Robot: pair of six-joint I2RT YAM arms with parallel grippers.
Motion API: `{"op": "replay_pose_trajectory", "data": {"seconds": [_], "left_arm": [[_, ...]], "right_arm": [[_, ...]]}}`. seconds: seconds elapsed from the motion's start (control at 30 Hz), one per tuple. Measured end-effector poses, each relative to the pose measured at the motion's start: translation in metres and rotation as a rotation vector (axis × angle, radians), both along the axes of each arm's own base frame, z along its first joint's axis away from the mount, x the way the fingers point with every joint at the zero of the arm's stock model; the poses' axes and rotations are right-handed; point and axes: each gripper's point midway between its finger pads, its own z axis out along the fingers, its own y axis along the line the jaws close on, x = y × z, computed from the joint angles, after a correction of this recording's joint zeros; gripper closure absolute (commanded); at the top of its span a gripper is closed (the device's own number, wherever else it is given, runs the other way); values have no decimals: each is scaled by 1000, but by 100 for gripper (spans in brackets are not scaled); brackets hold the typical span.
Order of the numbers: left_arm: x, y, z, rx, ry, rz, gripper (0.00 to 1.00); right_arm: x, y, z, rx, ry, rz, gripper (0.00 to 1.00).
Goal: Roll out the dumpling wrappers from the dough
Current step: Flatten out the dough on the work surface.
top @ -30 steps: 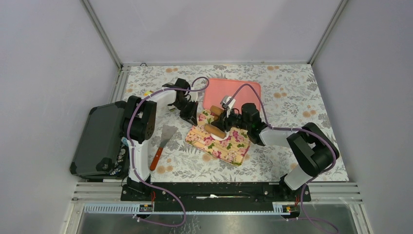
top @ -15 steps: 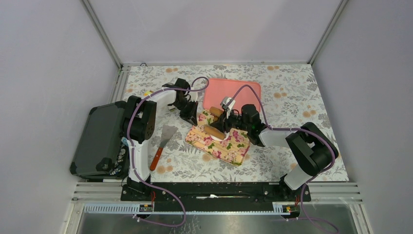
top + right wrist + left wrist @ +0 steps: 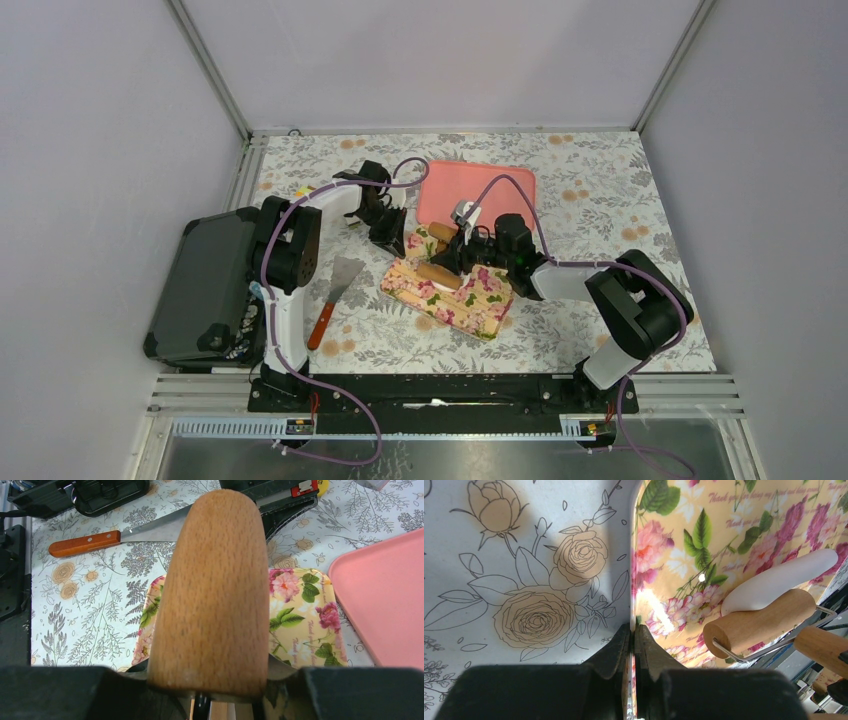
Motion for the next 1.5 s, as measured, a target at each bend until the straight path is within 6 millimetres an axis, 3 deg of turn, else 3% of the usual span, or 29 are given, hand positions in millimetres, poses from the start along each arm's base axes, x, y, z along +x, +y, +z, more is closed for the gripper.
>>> {"op": "replay_pose_trajectory", "data": {"seconds": [1.1,1.27,1.37,1.5], "left_arm": [[0,0,0,0,1,1,100],[0,0,0,0,1,1,100],[0,0,0,0,1,2,100],[0,0,0,0,3,5,100]], "right_arm": [[-22,6,-5,5,65,112,100],[-31,7,-7,7,103,145,100],[-51,8,-15,1,180,197,100],[-54,8,-14,-1,183,207,100]]}}
